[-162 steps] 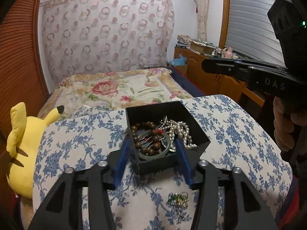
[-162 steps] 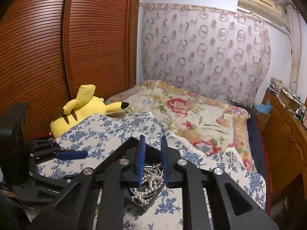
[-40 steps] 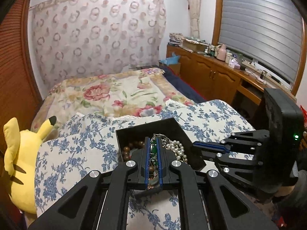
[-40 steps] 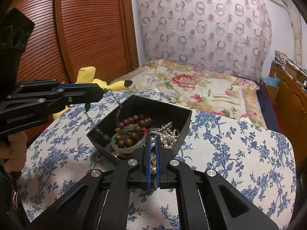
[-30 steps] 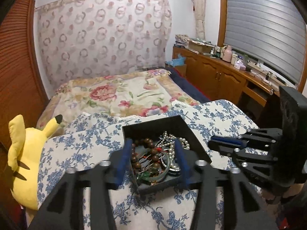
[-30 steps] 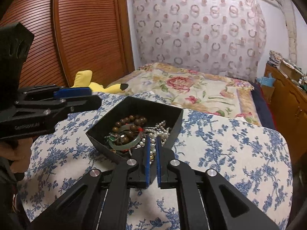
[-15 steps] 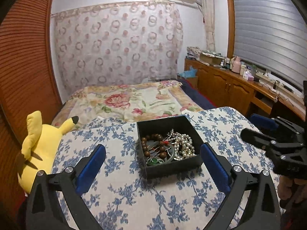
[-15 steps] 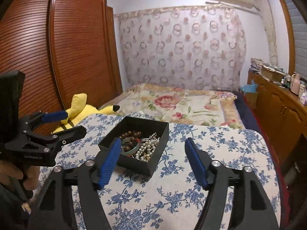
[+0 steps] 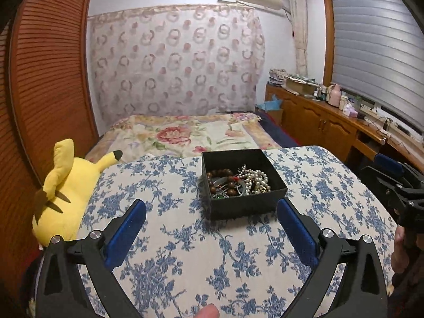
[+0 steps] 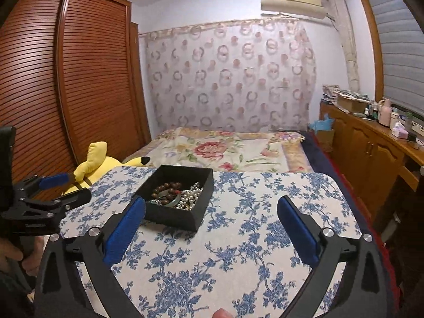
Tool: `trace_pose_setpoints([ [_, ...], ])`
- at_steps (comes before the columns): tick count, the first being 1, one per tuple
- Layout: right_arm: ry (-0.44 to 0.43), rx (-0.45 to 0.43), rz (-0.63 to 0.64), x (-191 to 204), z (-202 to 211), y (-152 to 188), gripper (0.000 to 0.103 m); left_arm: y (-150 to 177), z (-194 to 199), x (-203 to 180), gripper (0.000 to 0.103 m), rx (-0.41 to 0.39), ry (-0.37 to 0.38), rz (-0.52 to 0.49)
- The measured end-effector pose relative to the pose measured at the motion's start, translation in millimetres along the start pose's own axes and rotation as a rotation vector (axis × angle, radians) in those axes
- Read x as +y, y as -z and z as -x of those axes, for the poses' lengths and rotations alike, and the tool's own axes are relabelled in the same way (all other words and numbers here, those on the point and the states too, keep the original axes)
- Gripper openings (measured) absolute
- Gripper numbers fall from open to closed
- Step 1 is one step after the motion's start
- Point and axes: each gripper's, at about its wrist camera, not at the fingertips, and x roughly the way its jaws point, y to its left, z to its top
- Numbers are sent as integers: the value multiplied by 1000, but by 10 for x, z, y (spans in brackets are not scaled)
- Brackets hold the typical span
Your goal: Organize jewelry
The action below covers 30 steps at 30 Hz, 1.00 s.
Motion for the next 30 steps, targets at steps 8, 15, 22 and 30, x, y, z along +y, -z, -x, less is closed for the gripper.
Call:
trace_pose_setpoints([
  [8, 19, 1, -7, -3, 14, 60, 101, 67, 87, 42, 95, -8, -10, 24],
  [15, 26, -4, -5, 5, 18, 94, 101, 76, 112, 66, 95, -13, -16, 28],
  [22, 37, -5, -16, 15, 40, 110, 100, 74, 130, 61, 95, -17, -20, 27],
  [30, 38, -7, -16, 11, 44, 113, 100, 78, 133, 63, 95, -18, -18, 27],
])
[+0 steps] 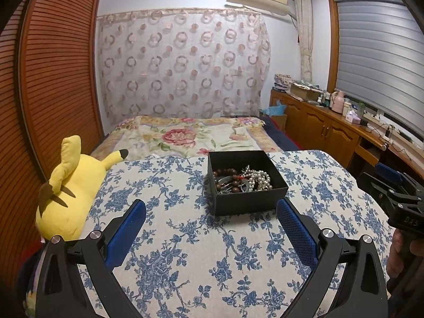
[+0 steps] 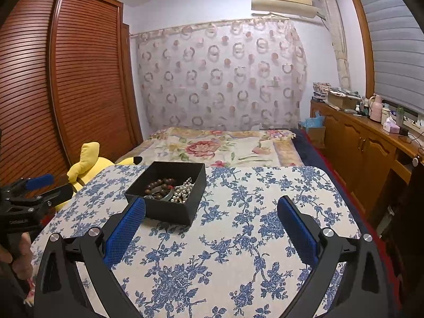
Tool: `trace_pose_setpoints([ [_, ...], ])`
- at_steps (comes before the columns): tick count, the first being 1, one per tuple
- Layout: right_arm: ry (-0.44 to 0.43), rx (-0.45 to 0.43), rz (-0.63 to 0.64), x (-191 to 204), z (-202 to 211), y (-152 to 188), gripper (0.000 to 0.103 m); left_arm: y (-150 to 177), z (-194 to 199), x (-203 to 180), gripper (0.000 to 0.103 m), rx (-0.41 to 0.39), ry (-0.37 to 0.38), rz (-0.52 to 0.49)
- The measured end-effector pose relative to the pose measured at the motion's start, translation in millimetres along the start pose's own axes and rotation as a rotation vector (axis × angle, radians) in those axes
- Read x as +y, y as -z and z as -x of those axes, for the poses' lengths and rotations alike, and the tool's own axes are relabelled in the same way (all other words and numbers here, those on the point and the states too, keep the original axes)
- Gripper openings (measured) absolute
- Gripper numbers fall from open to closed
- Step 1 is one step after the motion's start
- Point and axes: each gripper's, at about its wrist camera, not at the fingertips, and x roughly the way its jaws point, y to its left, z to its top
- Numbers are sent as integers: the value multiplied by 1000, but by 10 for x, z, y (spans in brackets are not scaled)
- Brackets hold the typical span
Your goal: Organize jewelry
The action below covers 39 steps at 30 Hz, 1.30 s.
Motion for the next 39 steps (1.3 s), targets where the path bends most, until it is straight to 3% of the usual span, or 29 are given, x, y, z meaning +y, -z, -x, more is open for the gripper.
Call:
trace_pose_setpoints([
  [39, 11, -6, -3, -33, 33, -14, 100, -52, 87, -47, 95, -14, 3, -5],
])
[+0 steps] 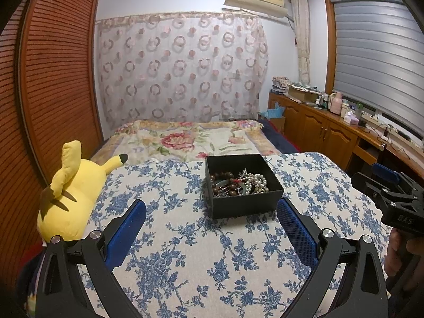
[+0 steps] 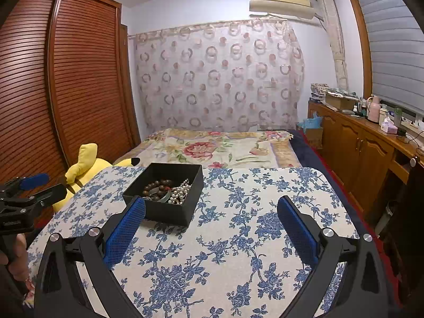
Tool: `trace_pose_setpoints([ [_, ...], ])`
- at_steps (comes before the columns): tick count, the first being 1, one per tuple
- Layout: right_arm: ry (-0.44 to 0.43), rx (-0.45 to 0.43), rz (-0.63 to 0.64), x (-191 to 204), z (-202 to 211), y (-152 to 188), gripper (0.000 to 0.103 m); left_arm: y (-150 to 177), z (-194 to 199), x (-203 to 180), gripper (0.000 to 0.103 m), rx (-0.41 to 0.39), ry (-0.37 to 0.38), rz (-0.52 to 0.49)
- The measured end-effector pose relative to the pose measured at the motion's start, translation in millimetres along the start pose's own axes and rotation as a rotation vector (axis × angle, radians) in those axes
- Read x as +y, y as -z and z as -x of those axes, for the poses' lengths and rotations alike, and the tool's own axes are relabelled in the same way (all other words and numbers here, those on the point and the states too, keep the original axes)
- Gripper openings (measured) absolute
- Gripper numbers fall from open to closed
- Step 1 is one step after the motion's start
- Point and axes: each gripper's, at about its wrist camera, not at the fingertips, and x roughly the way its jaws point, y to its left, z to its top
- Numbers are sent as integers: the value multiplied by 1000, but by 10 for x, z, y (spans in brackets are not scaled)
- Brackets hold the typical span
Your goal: Organize jewelry
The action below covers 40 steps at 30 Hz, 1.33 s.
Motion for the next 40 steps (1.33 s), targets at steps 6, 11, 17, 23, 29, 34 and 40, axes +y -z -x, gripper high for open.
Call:
trace_pose_setpoints([
  [6, 0, -2, 0, -8, -9, -6, 100, -29, 10, -5, 95, -4, -3, -2],
  [11, 0, -2, 0, 2, -5, -7, 100, -15, 11, -8, 95, -4, -4, -3],
  [17, 0, -1, 0, 3, -6, -5, 100, -13, 12, -9, 95, -5, -3, -3],
  [23, 0, -2, -1, -1, -9, -5, 100, -25, 12, -6, 95, -5, -4, -2],
  [29, 1, -2, -1, -2, -10, -2, 100, -28, 11, -5, 95, -5, -3, -2],
  [34, 1, -2, 0, 2, -7, -1, 101, -26, 10, -5, 95, -4, -3, 1],
  [40, 1, -2, -1, 0, -8, 1, 100, -23, 19, -8, 95, -5, 0, 0],
])
